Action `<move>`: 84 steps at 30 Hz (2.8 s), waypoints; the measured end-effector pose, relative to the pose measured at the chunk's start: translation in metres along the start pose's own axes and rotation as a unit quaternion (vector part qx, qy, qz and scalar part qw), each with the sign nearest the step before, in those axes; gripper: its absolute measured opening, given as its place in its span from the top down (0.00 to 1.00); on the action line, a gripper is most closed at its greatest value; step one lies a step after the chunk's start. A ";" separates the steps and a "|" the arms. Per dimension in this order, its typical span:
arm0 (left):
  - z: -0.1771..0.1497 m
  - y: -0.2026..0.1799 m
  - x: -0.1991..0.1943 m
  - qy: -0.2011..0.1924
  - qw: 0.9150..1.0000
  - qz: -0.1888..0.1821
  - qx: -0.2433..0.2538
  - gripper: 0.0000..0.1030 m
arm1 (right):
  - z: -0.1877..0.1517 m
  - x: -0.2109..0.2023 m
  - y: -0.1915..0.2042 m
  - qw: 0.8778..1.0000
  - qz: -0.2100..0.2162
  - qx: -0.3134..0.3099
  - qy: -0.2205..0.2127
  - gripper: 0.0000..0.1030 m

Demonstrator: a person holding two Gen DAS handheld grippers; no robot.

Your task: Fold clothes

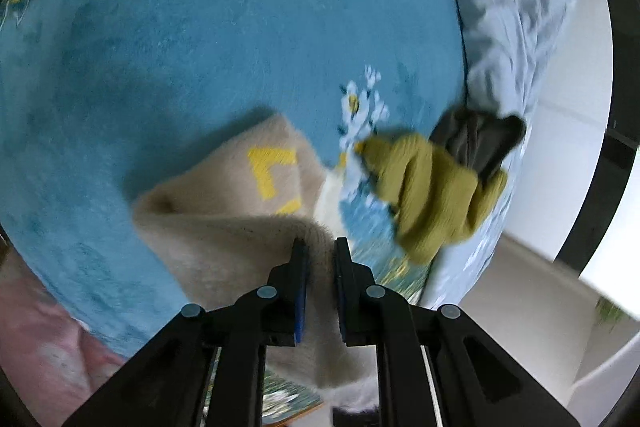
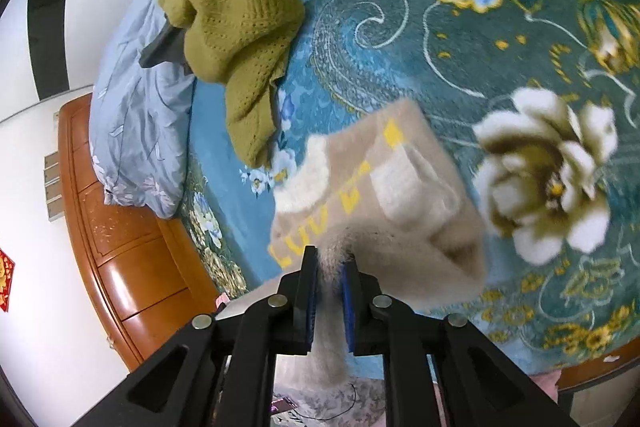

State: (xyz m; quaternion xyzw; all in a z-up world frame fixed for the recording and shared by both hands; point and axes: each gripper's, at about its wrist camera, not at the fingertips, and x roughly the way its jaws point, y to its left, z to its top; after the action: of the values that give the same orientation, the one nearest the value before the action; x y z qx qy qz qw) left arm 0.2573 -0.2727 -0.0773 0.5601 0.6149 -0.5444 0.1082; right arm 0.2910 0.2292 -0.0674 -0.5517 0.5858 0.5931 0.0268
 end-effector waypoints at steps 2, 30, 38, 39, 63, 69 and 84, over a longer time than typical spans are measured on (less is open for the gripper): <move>0.003 -0.004 -0.002 -0.015 1.000 -0.014 -0.007 0.84 | 0.010 0.005 -0.001 1.000 0.001 0.003 0.003 0.86; 0.010 -0.027 0.096 0.012 0.940 0.224 0.258 0.47 | 0.049 0.080 -0.010 0.982 -0.176 -0.065 0.032 0.58; 0.009 -0.016 0.100 0.001 0.940 0.232 0.250 0.87 | 0.049 0.084 0.001 0.977 -0.200 -0.073 0.017 0.69; 0.008 -0.014 0.097 -0.004 0.941 0.228 0.251 0.91 | 0.048 0.083 0.003 0.978 -0.197 -0.074 0.012 0.72; 0.004 0.019 0.067 0.009 0.966 0.123 0.226 0.56 | 0.032 0.082 0.008 0.971 -0.201 -0.122 0.030 0.85; 0.000 0.013 0.083 0.016 0.956 0.155 0.248 0.71 | 0.032 0.083 0.009 0.970 -0.209 -0.117 0.028 0.85; -0.013 0.060 0.043 -0.004 0.946 0.174 0.275 0.90 | 0.017 0.092 0.028 0.966 -0.188 -0.173 0.040 0.85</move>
State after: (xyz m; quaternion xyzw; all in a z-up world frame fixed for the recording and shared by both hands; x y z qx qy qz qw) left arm 0.2964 -0.2511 -0.1370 0.6639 0.3342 -0.6674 0.0457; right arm 0.2252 0.1762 -0.1174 -0.6714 0.3604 0.6473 0.0188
